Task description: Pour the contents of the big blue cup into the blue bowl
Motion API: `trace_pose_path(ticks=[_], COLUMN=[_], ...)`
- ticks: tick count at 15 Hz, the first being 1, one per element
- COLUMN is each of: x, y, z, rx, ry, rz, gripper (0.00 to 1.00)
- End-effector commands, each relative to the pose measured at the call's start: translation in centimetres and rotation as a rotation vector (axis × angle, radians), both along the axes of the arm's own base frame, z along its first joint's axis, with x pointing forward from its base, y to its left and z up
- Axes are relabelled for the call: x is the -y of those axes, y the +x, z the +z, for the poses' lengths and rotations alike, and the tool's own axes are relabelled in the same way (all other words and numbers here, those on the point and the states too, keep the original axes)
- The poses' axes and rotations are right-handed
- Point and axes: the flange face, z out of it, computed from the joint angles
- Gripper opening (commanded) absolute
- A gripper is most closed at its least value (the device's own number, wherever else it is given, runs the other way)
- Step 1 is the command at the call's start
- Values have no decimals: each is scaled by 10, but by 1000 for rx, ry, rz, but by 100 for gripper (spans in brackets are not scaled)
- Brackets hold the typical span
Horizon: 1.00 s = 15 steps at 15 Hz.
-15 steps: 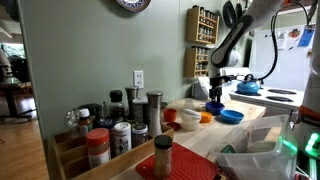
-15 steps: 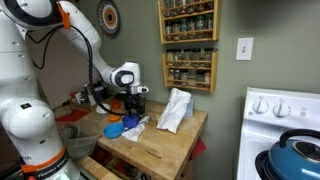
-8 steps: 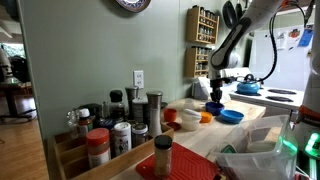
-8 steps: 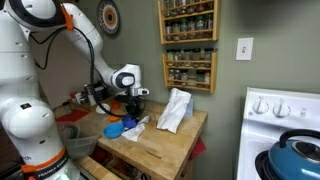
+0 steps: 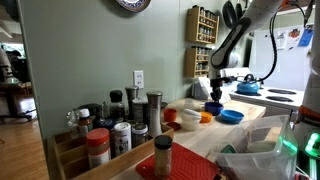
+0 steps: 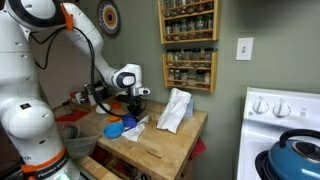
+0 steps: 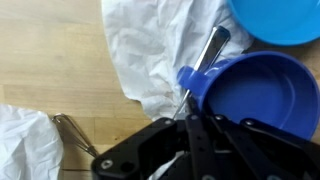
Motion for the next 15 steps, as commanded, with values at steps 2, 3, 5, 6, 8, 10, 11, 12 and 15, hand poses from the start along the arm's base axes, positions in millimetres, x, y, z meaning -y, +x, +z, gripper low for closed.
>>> trace_pose_path(ticks=[2,3,5,6,8,10,11,12,15], x=[12,13,16,16,11,6,3,-1,-15], y=[3,3,0,-2,-6,-10,-13,-15,-24], z=[21,29,45,53,67,81,86,91,97], rx=[25,23,1,-12,-44,-77,-99,-117,-189], ry=[-34,-57,-130,-165,-241,-302,-337,-361,-415], rz=[-7,-1,25,40,83,109,117,125,159], gripper=[1,1,1,1,1,1,1,1,1])
